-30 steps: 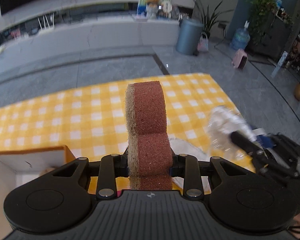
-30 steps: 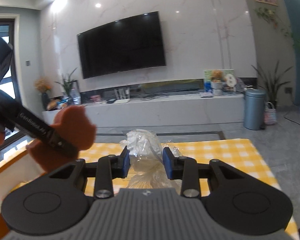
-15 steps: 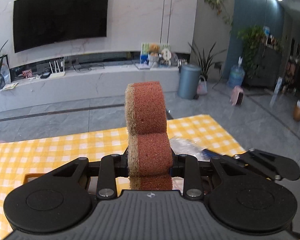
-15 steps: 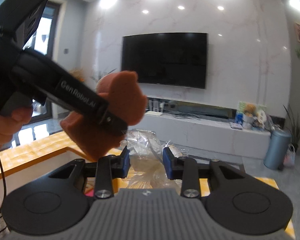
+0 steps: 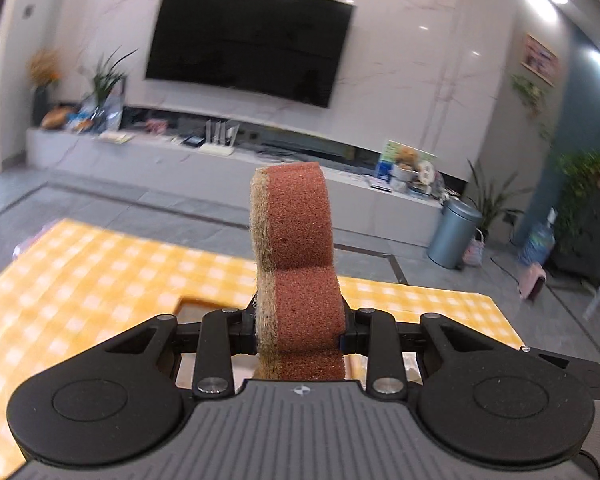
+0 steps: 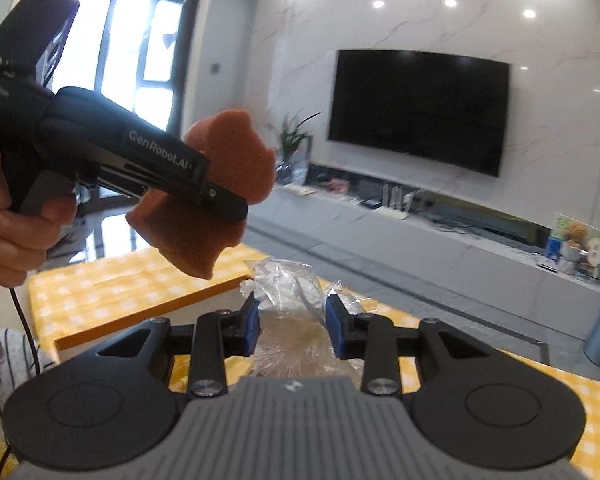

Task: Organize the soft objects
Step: 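Carry the sponge bear and plastic bag over the white box with both grippers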

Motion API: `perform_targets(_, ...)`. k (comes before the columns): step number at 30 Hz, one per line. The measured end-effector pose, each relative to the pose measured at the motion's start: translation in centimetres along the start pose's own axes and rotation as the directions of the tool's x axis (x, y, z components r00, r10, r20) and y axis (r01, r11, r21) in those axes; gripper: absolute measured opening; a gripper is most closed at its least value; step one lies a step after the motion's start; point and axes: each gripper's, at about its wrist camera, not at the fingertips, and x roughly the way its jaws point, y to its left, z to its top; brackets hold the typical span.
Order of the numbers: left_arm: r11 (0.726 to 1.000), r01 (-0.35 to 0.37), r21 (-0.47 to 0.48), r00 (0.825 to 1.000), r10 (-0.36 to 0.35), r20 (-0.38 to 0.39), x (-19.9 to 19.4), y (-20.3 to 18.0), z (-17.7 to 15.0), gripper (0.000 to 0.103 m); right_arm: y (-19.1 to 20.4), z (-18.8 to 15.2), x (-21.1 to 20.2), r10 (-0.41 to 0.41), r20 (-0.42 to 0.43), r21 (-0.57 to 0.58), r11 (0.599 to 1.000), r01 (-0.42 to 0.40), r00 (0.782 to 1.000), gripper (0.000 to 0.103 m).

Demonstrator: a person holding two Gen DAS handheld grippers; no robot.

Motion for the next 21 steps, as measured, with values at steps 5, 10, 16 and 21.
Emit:
perform_targets(5,0.991,-0.130,-0.009,0.991,0.130,-0.023,0.7,3.5,-1.5,0.036,0.6,1.0,4.2,0.026,-0.102,0.018,1.000,-0.024,0.994,0.034)
perform_targets(10,0.987,-0.155,-0.049,0.988,0.154,-0.028,0.5,6.6,-2.2,0.035,2.6,1.9,10.5,0.023,-0.297,0.012,1.000,-0.021,0.955,0.034)
perform_targets(16,0.987,-0.143,-0.074,0.989,0.140,-0.050,-0.1,8.6,-3.5,0.035,6.9,1.9,16.0,-0.145,-0.326,-0.248,0.967,0.063,0.934,0.034)
perform_targets(21,0.992,-0.092,-0.088,0.993,0.085,-0.079,0.0,10.4,-4.5,0.035,7.8,0.8,21.3,-0.136,-0.395,-0.325,0.946,0.001,0.909,0.034)
